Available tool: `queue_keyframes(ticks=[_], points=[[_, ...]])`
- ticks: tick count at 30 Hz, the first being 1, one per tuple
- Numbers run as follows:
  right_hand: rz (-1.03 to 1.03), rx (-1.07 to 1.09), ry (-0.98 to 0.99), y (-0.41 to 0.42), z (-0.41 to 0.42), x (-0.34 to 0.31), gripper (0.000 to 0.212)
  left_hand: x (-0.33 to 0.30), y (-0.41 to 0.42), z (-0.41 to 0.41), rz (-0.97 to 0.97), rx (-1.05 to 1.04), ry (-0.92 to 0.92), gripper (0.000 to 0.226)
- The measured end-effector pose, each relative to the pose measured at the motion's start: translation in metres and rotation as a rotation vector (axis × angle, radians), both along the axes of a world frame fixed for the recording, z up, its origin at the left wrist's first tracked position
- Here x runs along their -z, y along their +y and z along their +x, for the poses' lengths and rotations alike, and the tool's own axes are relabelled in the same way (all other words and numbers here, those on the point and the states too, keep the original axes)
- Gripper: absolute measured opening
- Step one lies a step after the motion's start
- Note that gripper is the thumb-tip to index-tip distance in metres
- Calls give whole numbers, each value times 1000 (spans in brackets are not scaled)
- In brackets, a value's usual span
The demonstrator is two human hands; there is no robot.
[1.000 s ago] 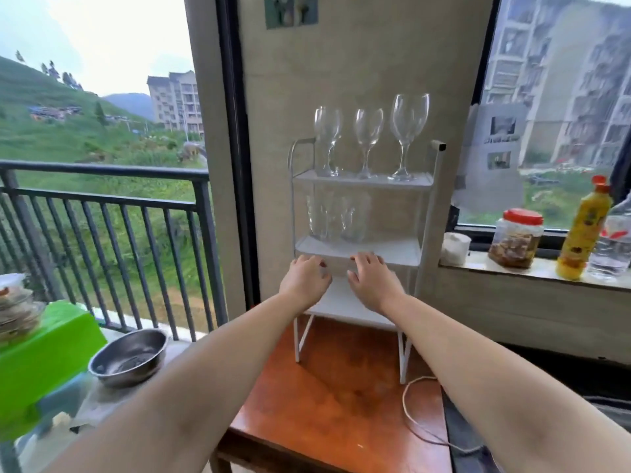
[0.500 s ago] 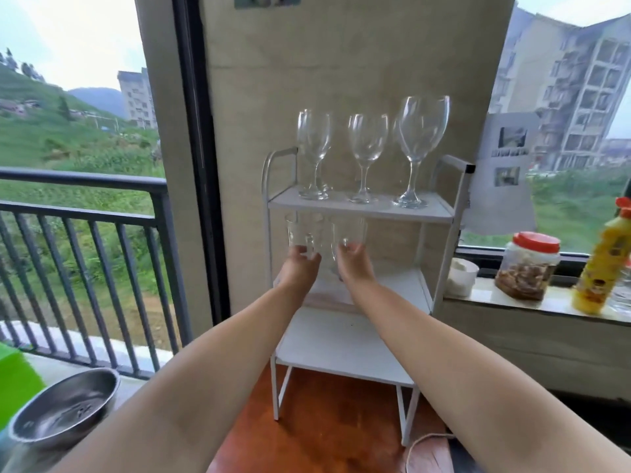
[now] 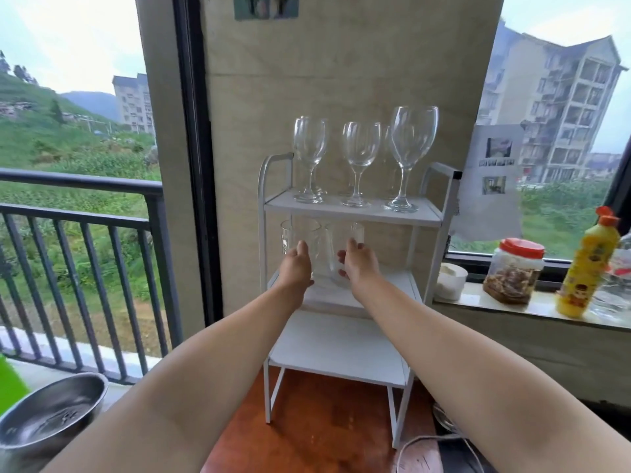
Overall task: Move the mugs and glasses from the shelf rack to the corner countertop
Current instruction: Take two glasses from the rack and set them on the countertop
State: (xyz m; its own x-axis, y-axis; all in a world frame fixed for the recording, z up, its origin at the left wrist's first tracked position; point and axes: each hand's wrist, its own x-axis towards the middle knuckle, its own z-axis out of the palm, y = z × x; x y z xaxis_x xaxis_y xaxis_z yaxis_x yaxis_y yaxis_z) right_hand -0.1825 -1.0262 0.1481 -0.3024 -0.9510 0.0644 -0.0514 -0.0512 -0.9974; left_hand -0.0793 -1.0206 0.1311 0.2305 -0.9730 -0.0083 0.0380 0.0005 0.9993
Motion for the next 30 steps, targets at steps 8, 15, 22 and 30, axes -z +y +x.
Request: queue_keyframes(ticks=[8, 15, 22, 30], points=[[-36, -1, -38, 51, -4, 4, 30, 2, 54, 0, -26, 41, -27, 53], [-108, 83, -45, 123, -2, 0, 31, -5, 126, 12, -87, 77, -14, 42], [-58, 149, -94, 235, -6, 34, 28, 27, 229, 27, -75, 83, -95, 38], [89, 258, -96, 352, -39, 88, 32, 81, 322, 5, 108, 212, -116, 50]])
